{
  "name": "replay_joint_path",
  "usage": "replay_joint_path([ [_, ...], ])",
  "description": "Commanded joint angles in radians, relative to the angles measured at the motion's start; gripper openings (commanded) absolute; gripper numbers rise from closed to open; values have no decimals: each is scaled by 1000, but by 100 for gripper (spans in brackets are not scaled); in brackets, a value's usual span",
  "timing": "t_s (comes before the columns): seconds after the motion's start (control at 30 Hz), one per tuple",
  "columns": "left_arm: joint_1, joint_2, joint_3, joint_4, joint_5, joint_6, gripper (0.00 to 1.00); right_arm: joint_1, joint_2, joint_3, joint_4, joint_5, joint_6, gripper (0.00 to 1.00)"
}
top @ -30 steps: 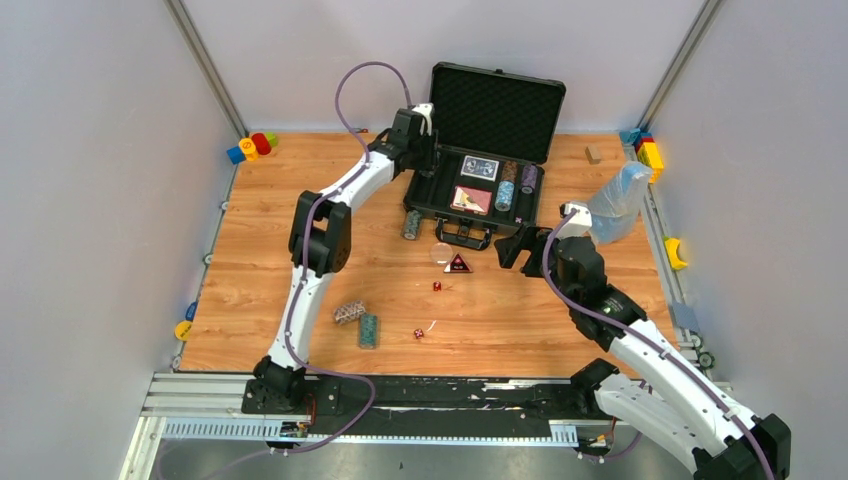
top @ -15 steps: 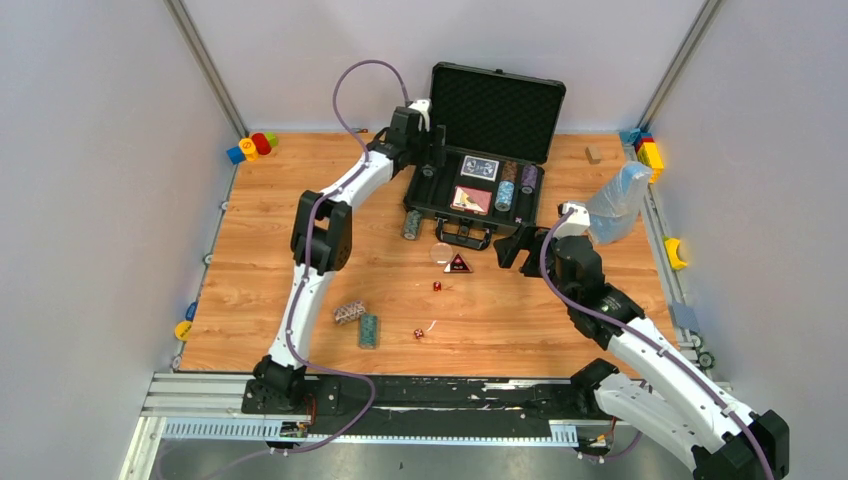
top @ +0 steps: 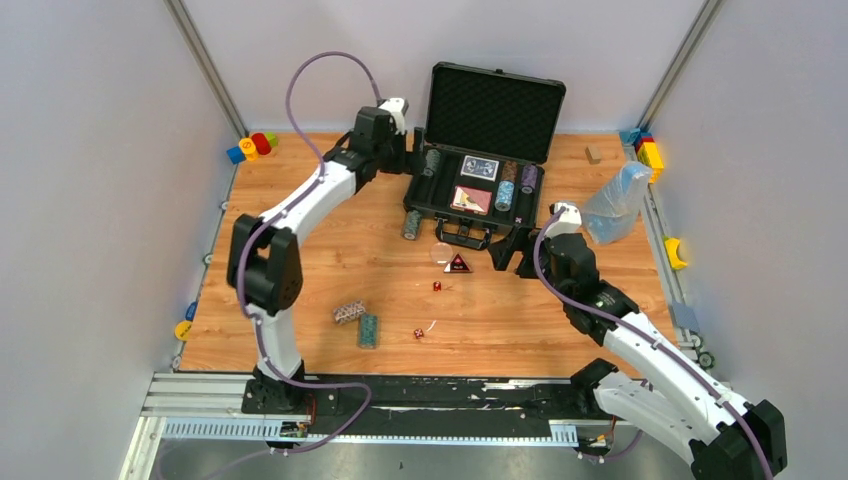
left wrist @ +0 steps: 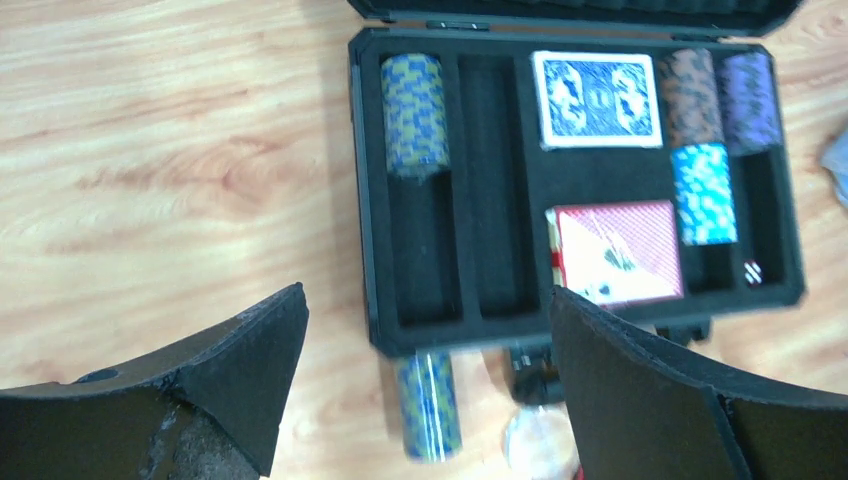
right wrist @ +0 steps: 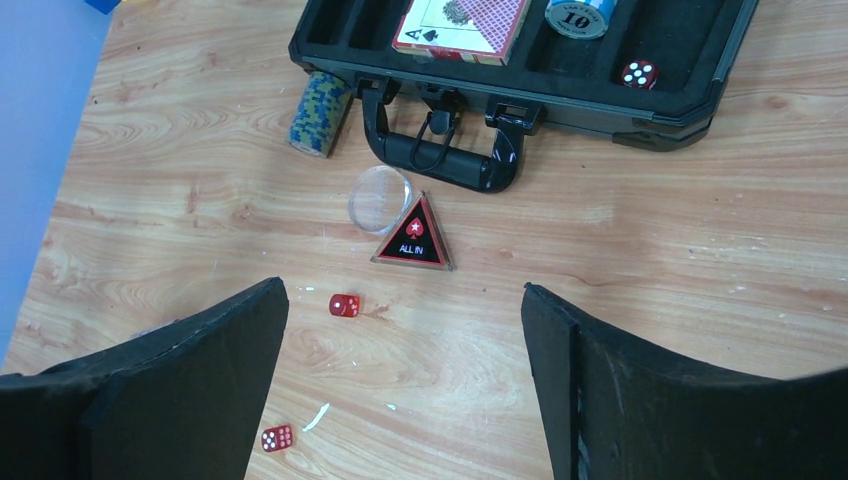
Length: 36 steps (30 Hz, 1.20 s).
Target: Pack up texas hold em set
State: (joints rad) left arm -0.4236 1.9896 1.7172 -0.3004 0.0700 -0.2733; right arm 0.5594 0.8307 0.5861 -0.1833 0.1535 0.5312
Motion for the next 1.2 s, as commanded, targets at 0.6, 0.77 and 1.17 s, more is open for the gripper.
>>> replay_joint_path([
  [0.6, -119, -299, -522, 87, -68, -116, 100, 0, -75, -137, 41, -35, 45, 88],
  [0.77, -122, -278, -549, 119, -66, -123, 97, -1, -110, -184, 85, 11, 30, 88],
  [1.17, -122, -129, -443, 100, -113, -113, 82, 1, -169, -293, 233, 3, -31, 85],
])
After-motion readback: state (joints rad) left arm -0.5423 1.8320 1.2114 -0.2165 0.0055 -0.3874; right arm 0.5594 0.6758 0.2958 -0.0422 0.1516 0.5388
